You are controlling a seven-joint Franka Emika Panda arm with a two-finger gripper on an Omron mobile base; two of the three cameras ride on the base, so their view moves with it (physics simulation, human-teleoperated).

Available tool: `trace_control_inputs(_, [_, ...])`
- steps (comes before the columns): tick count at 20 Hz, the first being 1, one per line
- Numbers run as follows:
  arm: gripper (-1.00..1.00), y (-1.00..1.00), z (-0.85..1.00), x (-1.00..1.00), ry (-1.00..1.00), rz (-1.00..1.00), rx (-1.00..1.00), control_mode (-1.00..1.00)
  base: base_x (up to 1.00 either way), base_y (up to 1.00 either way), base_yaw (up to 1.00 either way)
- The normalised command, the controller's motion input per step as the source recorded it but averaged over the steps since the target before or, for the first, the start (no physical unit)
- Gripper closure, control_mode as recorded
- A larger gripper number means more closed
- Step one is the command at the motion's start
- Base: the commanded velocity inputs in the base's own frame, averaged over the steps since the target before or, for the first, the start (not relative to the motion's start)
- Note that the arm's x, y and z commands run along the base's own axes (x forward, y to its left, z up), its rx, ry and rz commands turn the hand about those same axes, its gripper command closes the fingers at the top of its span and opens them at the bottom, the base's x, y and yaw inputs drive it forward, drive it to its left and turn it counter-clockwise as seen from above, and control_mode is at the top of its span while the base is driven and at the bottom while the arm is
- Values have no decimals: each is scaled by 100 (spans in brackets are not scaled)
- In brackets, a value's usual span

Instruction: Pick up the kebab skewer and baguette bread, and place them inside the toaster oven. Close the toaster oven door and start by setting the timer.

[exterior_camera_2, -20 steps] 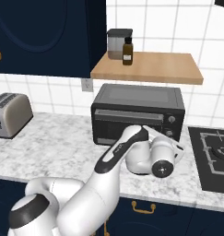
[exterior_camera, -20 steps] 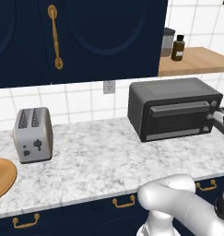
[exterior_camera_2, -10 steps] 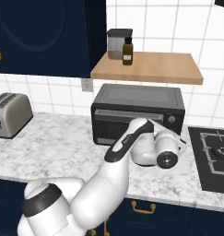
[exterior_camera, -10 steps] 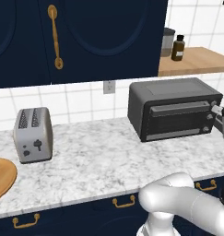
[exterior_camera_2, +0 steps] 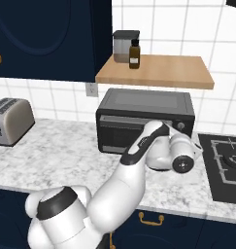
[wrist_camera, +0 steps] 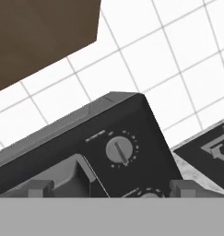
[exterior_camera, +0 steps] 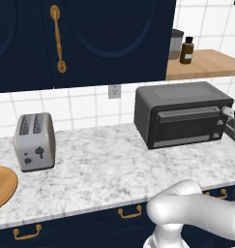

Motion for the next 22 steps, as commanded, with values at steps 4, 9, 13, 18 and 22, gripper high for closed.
trace_control_inputs(4, [-100,-4,0,23,0,0,0,-100,0,0,0])
trace_control_inputs(9, [-100,0,0,22,0,0,0,-100,0,0,0])
trace_control_inputs(13, [-100,-5,0,25,0,0,3,-100,0,0,0])
trace_control_inputs(18, [-100,-21,-3,16,0,0,8,-100,0,0,0])
trace_control_inputs(22, [-100,-16,-10,8,0,0,5,-100,0,0,0])
